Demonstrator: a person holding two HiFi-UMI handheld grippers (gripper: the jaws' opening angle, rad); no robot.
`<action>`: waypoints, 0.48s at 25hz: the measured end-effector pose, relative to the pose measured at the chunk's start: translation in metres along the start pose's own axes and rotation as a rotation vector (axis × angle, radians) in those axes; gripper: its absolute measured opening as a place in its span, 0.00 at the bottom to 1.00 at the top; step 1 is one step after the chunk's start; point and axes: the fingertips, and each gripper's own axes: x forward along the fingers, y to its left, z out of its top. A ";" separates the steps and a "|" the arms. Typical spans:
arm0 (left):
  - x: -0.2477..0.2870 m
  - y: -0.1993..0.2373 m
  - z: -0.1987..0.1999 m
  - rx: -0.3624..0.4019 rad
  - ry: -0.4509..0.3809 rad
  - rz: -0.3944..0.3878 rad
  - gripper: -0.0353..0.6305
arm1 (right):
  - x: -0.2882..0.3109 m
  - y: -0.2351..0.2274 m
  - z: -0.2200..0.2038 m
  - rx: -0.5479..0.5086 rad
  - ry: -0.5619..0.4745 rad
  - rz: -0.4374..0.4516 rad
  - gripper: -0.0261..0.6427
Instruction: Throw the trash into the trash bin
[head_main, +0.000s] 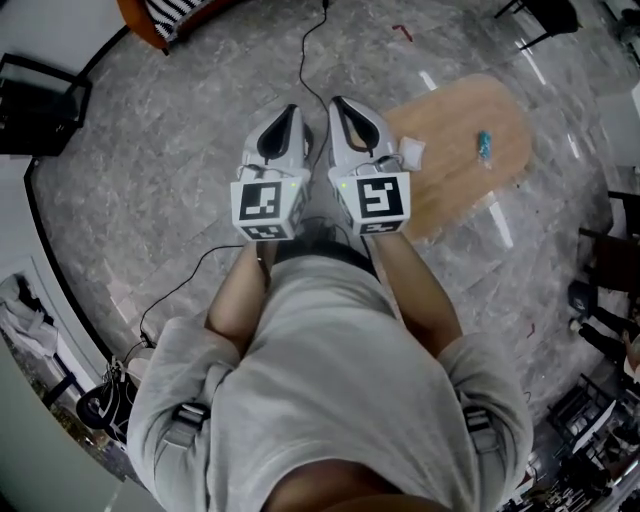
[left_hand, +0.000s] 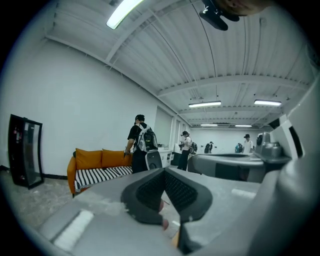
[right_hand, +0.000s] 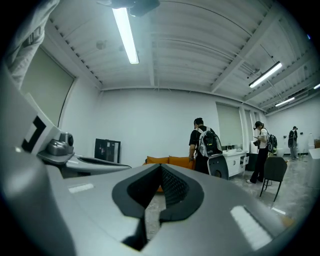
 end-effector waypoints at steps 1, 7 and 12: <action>-0.003 -0.001 0.002 -0.011 0.004 0.016 0.08 | -0.003 0.000 -0.001 0.002 0.006 0.008 0.05; -0.034 0.027 0.016 -0.001 -0.021 0.070 0.08 | -0.007 0.015 0.008 0.008 -0.003 0.044 0.05; -0.073 0.058 -0.004 0.001 0.036 0.161 0.08 | -0.013 0.036 -0.011 0.046 0.036 0.068 0.05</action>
